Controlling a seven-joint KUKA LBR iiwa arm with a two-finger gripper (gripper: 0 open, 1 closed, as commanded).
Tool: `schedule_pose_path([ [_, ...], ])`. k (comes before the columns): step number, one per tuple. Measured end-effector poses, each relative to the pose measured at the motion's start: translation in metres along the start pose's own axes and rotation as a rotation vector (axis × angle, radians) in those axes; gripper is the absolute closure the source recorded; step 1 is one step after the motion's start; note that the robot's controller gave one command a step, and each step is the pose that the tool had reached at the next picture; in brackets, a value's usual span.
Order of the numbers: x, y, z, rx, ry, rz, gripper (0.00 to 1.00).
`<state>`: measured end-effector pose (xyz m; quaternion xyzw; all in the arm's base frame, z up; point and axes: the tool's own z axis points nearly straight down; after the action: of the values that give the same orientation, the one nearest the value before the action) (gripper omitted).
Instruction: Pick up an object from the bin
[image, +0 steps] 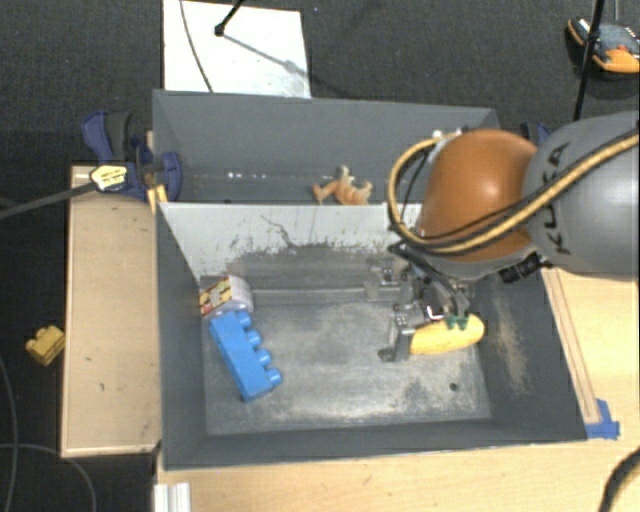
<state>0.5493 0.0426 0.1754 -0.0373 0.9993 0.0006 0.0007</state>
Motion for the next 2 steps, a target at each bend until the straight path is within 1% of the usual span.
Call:
schedule_pose_path([
  [1,-0.018,-0.026,0.001,0.003,-0.002,-0.014,0.00],
  [2,0.007,-0.044,-0.003,0.001,-0.003,-0.083,0.00],
])
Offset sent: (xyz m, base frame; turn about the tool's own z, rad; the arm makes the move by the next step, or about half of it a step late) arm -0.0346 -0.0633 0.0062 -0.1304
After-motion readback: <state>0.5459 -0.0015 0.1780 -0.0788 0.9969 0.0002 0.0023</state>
